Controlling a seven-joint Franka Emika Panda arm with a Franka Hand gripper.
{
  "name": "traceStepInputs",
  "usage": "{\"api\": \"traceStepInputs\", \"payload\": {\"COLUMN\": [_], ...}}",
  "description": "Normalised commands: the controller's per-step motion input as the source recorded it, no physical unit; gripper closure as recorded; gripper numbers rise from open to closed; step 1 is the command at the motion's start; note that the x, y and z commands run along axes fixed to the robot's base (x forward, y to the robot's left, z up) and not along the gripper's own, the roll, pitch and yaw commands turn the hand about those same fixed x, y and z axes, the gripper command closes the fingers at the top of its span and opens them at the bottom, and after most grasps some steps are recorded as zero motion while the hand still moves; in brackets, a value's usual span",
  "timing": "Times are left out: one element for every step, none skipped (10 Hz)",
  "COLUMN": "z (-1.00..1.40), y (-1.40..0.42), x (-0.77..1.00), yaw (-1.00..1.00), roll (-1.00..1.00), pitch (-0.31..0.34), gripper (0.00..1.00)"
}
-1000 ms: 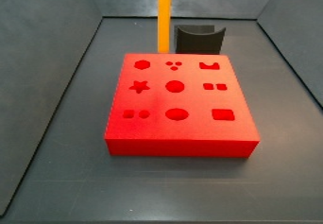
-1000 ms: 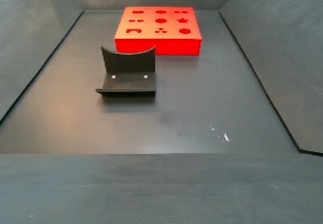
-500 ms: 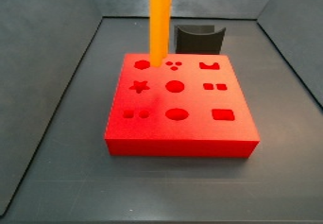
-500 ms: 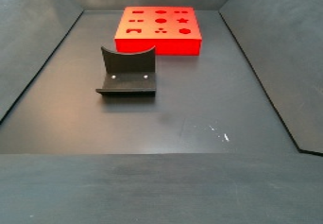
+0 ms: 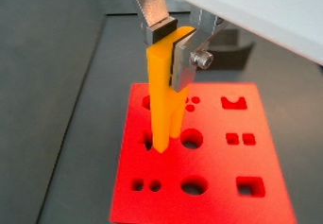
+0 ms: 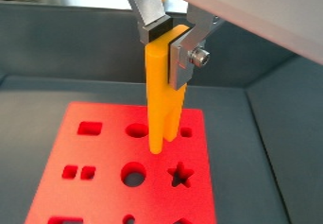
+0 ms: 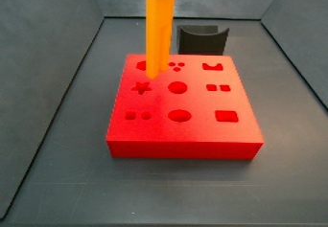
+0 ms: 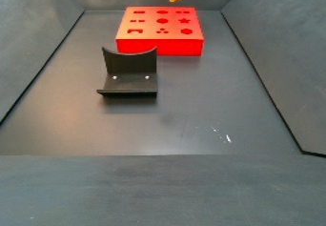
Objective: Insert the square-circle object.
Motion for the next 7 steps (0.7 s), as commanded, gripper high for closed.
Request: {"api": "traceStepInputs", "payload": {"z": [-0.14, -0.15, 0.0, 0.0, 0.0, -0.01, -0.09], "y": [-0.09, -0.07, -0.31, -0.43, -0.31, -0.21, -0.11], "x": [0.0, 0.0, 0.0, 0.0, 0.02, 0.0, 0.0], "yaw": [-1.0, -1.0, -0.79, -0.69, -0.77, -0.89, -1.0], "roll": [-0.08, -0.09, -0.12, -0.07, -0.07, -0.05, 0.0], "pitch": [-0.06, -0.093, -0.084, -0.083, -0.086, -0.103, -0.064], "gripper": [1.0, 1.0, 1.0, 1.0, 1.0, 1.0, 1.0]}}
